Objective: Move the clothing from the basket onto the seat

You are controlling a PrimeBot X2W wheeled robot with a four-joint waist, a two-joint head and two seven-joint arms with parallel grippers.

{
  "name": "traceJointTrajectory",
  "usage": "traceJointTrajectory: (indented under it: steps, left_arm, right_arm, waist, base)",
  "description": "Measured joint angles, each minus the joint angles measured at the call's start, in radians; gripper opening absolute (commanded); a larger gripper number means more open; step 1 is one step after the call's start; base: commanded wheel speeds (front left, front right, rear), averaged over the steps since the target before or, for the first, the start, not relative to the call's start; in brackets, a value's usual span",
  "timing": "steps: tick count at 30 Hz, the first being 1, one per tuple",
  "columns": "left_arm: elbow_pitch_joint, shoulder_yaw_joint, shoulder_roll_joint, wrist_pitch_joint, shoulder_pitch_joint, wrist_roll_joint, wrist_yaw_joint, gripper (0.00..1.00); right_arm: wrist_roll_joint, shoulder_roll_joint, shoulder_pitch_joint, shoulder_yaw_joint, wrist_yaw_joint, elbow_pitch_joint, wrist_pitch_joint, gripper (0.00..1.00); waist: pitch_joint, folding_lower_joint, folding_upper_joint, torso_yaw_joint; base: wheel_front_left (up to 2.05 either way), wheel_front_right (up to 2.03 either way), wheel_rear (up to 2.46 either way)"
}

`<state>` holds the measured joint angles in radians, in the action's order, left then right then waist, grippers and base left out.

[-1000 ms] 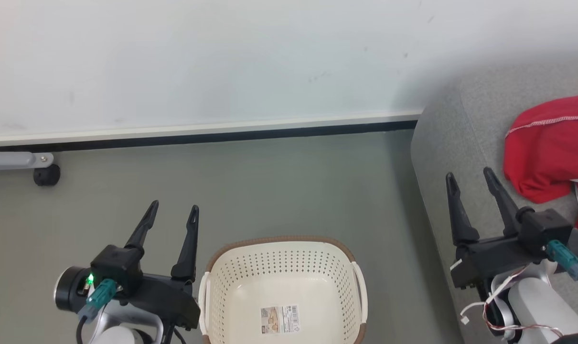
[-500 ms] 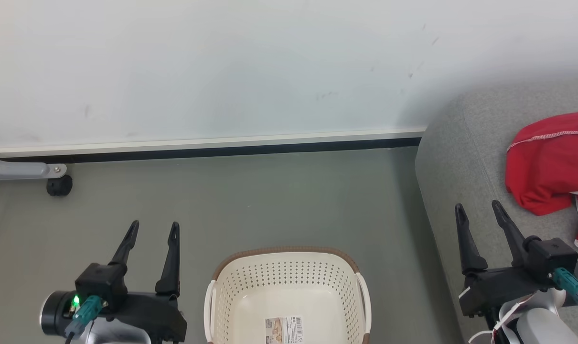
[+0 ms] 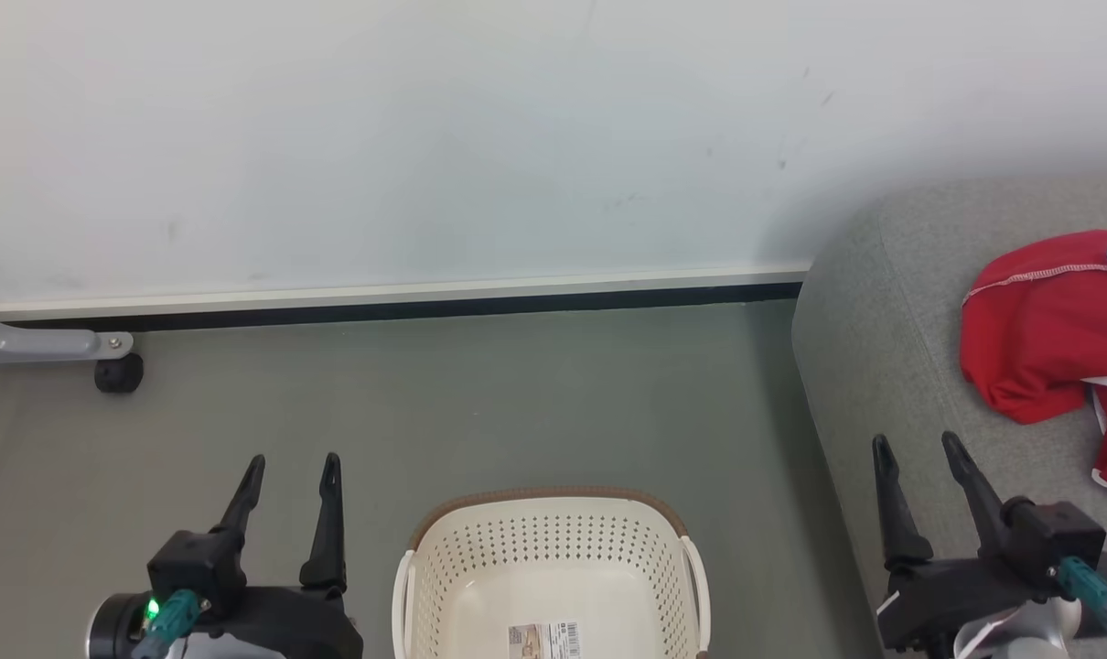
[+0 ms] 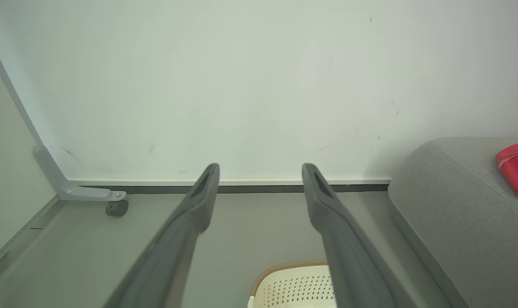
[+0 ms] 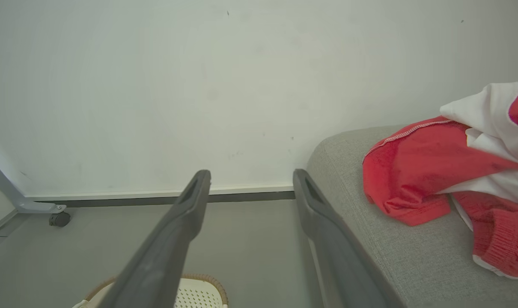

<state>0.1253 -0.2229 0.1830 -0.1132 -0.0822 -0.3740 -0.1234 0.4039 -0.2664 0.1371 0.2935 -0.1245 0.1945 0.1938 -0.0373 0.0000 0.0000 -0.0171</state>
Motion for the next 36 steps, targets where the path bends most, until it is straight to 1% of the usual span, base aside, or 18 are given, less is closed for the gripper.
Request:
traceJointTrajectory:
  steps: [8, 17, 19, 26, 36]
  left_arm:
    - [0.023, -0.003, -0.018, 0.001, 0.029, 0.020, -0.001, 1.00]
    - [0.037, 0.003, -0.020, 0.002, 0.029, 0.036, -0.001, 1.00]
    - [0.039, 0.003, -0.020, 0.002, 0.029, 0.057, -0.001, 1.00]
    - [0.047, 0.010, -0.021, 0.005, 0.029, 0.076, -0.001, 1.00]
    - [0.052, 0.023, -0.044, 0.006, 0.029, 0.114, -0.001, 1.00]
  right_arm:
    - [-0.029, 0.034, -0.053, -0.027, 0.000, -0.012, -0.027, 1.00]
    - [-0.044, 0.034, -0.055, -0.035, 0.000, -0.030, -0.050, 1.00]
    - [-0.045, 0.034, -0.057, -0.037, 0.000, -0.032, -0.052, 1.00]
    - [-0.052, 0.035, -0.067, -0.047, 0.000, -0.047, -0.062, 1.00]
    - [-0.069, 0.035, -0.070, -0.062, 0.000, -0.071, -0.087, 1.00]
  waist:
    - [0.039, 0.0000, 0.0000, -0.011]
    - [0.046, -0.0001, 0.0000, -0.004]
    - [0.046, 0.0000, 0.0000, -0.003]
    - [0.047, 0.0000, 0.0000, 0.001]
    - [0.044, 0.0000, 0.0000, -0.004]
  base:
    - [0.00, 0.00, 0.00]
    - [0.00, 0.00, 0.00]
    - [0.00, 0.00, 0.00]
    - [0.00, 0.00, 0.00]
    - [0.00, 0.00, 0.00]
